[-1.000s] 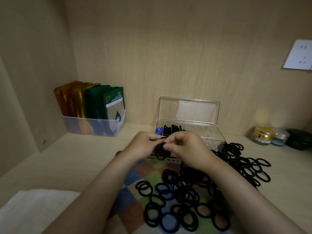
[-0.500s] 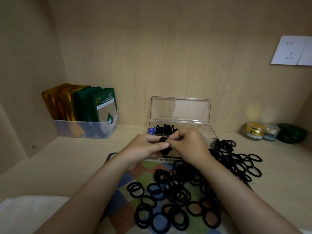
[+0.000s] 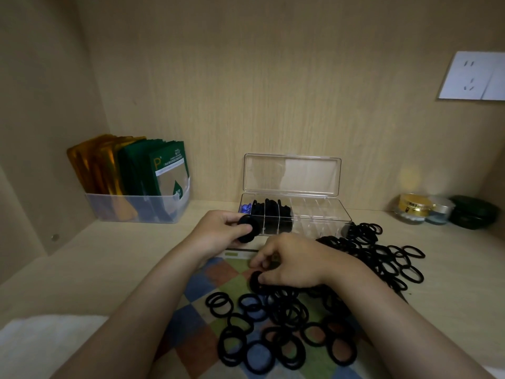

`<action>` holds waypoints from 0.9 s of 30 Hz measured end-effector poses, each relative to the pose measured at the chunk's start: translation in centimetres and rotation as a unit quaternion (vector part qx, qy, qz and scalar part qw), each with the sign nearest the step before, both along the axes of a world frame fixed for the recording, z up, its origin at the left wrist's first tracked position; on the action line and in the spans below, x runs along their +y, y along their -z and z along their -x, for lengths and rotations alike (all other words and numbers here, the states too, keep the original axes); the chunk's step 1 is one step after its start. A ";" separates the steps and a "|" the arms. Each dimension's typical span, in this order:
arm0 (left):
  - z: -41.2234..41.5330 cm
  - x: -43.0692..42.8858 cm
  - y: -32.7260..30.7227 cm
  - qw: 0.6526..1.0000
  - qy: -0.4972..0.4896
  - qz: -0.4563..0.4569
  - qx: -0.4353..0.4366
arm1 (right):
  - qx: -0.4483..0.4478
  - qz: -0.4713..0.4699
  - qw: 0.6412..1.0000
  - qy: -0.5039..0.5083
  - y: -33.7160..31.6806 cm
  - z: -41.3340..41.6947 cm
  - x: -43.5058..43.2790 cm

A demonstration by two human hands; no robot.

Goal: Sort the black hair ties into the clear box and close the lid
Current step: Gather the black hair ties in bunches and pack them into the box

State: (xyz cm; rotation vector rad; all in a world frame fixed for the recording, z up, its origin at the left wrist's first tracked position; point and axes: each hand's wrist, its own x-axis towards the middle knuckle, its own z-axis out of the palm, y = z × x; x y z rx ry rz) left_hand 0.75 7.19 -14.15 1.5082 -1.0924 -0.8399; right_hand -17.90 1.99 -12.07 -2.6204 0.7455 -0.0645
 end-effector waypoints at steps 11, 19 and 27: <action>0.6 0.4 -0.2 0.999 0.014 0.007 -0.047 | -0.071 -0.014 0.997 0.000 -0.1 -0.2 -0.4; 2.0 0.4 -0.1 0.992 0.106 0.013 0.060 | -0.319 -0.108 0.926 0.173 -0.1 -0.1 -1.8; 2.6 0.3 -0.1 0.989 0.105 0.012 0.106 | -0.291 0.023 0.933 0.213 0.3 0.2 -1.9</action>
